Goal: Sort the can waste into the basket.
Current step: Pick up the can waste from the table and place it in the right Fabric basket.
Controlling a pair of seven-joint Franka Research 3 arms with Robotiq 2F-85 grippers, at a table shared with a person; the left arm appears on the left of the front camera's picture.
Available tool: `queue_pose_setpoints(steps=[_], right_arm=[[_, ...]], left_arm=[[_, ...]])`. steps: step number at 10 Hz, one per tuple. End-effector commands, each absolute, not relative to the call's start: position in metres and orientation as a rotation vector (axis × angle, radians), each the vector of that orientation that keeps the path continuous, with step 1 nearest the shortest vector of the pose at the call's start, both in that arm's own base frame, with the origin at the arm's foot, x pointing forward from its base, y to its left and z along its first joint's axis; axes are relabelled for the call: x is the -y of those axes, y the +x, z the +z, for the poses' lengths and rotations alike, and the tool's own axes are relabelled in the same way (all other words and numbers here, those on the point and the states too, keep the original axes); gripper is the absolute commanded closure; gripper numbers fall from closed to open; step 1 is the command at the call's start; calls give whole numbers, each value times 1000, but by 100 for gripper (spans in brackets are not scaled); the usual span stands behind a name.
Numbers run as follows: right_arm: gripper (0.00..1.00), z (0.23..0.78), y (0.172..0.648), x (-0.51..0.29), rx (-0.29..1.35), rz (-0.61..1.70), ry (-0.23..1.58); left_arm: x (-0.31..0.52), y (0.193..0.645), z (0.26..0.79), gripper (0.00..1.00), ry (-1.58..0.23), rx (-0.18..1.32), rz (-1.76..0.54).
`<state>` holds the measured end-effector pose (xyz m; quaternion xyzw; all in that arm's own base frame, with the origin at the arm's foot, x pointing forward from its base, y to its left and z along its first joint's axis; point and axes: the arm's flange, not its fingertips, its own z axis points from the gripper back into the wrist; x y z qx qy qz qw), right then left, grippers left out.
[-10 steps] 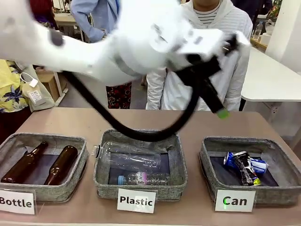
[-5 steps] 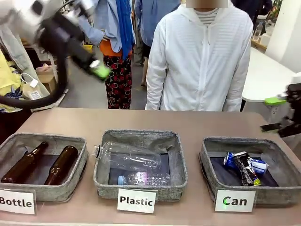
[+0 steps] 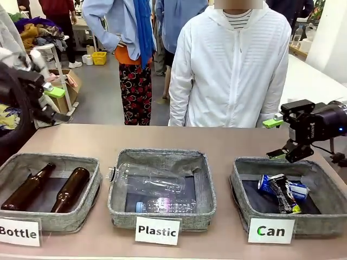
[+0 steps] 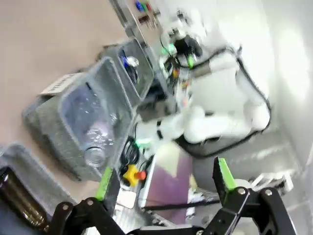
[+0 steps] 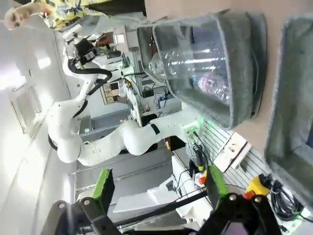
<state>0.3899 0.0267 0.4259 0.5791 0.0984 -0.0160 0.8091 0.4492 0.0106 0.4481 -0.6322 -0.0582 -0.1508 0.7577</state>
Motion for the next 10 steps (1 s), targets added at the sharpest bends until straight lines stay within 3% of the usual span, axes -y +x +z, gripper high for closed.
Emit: queue_pose_setpoints(steps=[1, 2, 3, 10], right_arm=[[0, 426, 413, -20, -127, -85, 1229], [0, 426, 390, -27, -210, -34, 1238], [0, 426, 390, -27, -210, -34, 1238], [0, 426, 390, -27, -210, -34, 1238]], left_arm=[[-19, 455, 415, 0, -1475, 146, -109], [-28, 459, 397, 0, -1446, 143, -53], [-28, 451, 418, 0, -1410, 118, -200], [-28, 451, 418, 0, -1410, 118, -200]])
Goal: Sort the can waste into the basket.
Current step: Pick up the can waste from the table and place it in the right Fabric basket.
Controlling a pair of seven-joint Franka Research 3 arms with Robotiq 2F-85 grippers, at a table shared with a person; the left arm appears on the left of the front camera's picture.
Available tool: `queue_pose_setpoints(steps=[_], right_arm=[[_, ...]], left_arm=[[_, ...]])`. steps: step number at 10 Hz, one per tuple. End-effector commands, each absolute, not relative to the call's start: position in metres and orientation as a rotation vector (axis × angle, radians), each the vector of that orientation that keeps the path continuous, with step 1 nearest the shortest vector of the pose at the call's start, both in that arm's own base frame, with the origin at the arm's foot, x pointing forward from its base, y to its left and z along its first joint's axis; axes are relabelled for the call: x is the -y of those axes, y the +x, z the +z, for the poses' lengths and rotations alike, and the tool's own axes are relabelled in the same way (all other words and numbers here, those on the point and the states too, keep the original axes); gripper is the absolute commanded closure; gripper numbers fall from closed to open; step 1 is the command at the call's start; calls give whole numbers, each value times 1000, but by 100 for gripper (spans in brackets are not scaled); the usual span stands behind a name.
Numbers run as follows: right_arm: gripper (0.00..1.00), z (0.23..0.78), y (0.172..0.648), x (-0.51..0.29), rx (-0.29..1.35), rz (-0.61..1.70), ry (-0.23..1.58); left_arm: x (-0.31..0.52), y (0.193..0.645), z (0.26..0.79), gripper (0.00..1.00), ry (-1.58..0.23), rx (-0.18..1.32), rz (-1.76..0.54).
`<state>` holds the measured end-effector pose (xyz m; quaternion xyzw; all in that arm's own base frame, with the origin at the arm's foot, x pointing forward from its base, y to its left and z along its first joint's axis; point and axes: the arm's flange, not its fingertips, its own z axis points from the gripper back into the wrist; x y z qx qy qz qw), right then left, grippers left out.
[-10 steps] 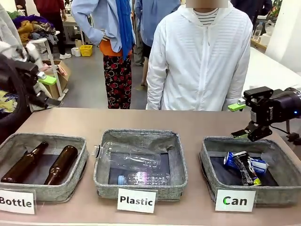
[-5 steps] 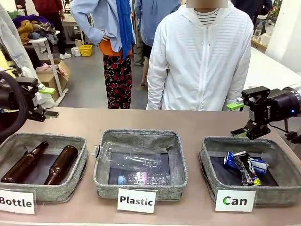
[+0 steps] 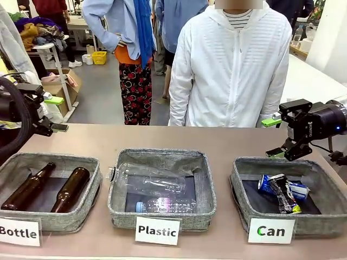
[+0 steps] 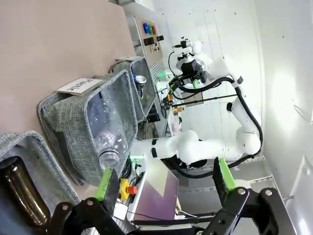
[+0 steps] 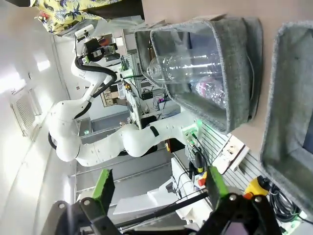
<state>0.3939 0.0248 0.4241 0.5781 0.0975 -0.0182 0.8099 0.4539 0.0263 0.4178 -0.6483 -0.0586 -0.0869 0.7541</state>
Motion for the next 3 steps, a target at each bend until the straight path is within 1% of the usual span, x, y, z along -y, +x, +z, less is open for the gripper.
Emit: queue_pose_setpoints(steps=[1, 3], right_arm=[[0, 426, 390, -27, -210, -34, 1238], [0, 426, 390, -27, -210, -34, 1238]], left_arm=[[-28, 451, 418, 0, -1410, 118, -200], [-28, 451, 418, 0, -1410, 118, -200]])
